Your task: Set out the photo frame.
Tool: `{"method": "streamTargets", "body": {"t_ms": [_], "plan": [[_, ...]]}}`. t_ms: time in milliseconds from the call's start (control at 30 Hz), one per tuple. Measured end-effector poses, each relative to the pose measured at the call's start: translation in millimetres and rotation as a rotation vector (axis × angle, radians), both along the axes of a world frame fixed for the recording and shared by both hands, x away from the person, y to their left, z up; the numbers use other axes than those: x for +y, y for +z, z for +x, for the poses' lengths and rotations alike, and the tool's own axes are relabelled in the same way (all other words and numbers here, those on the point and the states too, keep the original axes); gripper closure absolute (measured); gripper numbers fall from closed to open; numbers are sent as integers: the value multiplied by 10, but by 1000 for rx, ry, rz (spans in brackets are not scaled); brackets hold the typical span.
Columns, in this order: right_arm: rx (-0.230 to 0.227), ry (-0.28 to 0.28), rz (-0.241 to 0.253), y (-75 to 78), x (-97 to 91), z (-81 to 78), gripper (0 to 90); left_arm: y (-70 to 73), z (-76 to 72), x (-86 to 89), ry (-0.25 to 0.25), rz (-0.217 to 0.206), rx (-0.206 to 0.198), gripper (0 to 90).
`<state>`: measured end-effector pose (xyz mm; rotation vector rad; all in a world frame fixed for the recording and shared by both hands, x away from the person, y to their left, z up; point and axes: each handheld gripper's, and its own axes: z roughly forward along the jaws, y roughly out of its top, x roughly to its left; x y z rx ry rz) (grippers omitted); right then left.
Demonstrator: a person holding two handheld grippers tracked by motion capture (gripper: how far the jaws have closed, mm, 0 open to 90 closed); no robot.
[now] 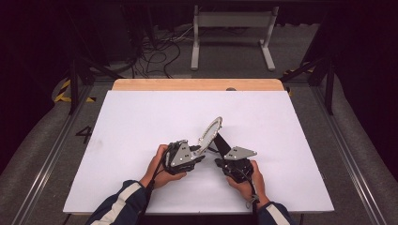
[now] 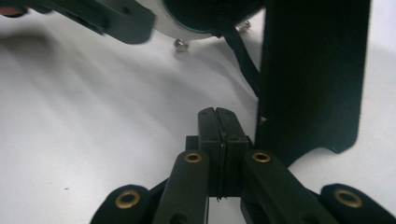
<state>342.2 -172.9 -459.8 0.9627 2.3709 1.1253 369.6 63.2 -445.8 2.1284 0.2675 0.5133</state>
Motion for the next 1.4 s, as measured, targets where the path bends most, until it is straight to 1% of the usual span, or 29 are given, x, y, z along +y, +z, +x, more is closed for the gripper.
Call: {"method": "streamTargets", "body": {"t_ms": [67,100,133,167,200,233,267,300,367,400,500,633,800,867,933,1067,1133,1400], "plan": [[-5,9,-1,2,13,-8,900,-15,16,-1,-2,-9,13,597],[-7,13,-4,2,19,-9,900,-17,17,2,-8,-13,16,627],[-9,13,-5,2,20,-9,900,-14,16,5,-5,-15,10,671],[-9,12,-5,1,19,-9,900,-7,18,12,-7,-14,0,696],[-9,12,-6,-2,16,-5,900,-7,18,12,-7,-14,0,706],[-9,12,-6,-2,16,-5,900,1,17,16,-13,-6,-10,706],[-8,7,-7,-6,8,0,900,2,12,15,-15,2,-11,709],[-8,4,-9,-9,1,6,900,3,5,15,-10,5,-13,710],[0,-2,-11,-16,-18,22,900,14,-1,18,-19,8,-24,720],[2,-2,-8,-17,-23,25,900,16,-5,18,-22,12,-27,721],[4,-6,-20,-14,-15,22,900,27,-25,12,-32,23,-28,728],[10,-6,-20,-14,-35,34,900,36,-51,-16,-46,34,-45,730],[14,-3,-19,-14,-70,53,900,38,-86,-45,-40,42,-47,728],[15,-3,-20,-14,-82,58,900,33,-98,-62,-37,38,-51,728],[11,1,-26,-12,-91,63,900,31,-116,-76,-21,38,-52,727],[10,6,-29,-12,-124,81,900,27,-129,-96,-13,36,-54,726],[11,5,-30,-12,-136,90,900,26,-132,-97,-10,35,-46,723],[10,5,-27,-14,-174,125,900,13,-105,-96,-19,4,-21,711]]}}
